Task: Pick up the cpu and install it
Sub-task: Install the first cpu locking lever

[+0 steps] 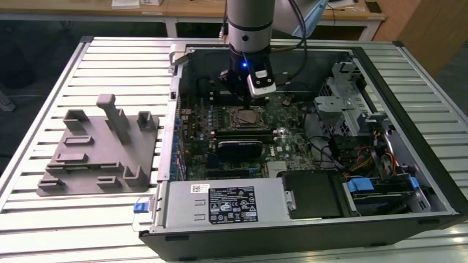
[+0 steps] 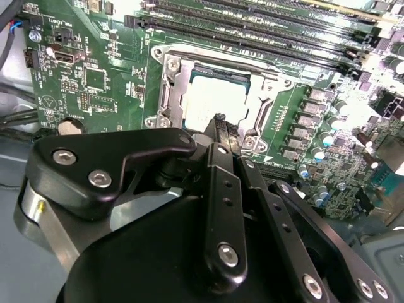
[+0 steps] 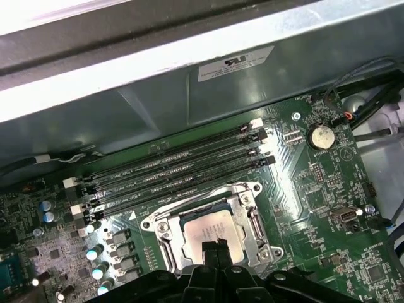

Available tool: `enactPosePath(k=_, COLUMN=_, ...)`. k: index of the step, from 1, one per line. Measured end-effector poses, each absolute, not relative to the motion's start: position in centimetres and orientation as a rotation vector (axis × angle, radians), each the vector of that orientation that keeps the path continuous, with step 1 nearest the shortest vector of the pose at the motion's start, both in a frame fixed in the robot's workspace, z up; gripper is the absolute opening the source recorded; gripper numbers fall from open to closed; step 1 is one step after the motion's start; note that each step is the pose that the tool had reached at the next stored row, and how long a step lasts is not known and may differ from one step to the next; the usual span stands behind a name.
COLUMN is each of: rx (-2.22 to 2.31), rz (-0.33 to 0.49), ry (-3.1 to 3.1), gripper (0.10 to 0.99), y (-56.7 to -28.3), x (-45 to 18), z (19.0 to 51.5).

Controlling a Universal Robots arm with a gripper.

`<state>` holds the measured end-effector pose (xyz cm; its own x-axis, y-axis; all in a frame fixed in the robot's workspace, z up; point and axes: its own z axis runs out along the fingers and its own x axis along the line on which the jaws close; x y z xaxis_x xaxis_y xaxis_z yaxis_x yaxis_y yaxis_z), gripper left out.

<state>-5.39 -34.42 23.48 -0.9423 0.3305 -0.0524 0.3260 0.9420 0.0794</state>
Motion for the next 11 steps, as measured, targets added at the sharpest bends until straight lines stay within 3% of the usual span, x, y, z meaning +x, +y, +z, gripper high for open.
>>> enactPosePath(k=11, rx=0.513, rz=0.107, ry=3.032, gripper=0.106, y=-34.42, x=-5.08, z=23.55)
